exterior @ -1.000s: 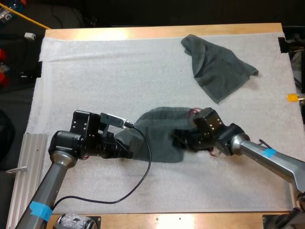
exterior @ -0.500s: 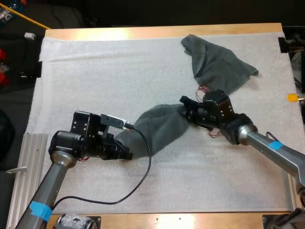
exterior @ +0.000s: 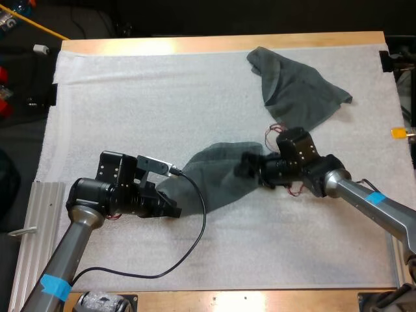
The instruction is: Pick towel from pile, fold and stack
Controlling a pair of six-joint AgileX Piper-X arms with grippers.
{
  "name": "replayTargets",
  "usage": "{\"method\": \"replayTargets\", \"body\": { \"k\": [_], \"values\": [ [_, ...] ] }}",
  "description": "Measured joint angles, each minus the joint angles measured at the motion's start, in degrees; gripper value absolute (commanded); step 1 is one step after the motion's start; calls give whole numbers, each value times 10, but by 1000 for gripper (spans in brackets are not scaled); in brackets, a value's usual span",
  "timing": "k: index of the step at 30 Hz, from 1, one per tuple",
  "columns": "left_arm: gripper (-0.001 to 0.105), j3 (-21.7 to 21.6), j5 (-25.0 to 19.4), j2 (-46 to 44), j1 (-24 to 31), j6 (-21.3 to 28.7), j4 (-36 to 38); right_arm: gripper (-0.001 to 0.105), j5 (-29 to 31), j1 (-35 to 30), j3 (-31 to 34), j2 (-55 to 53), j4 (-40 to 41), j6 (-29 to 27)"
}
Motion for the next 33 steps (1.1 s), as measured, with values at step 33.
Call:
{"method": "replayTargets", "body": {
  "k": [33],
  "values": [
    [0, 0, 44, 0, 0, 0, 3, 1, 93, 9, 0, -9, 54, 25]
  ]
}}
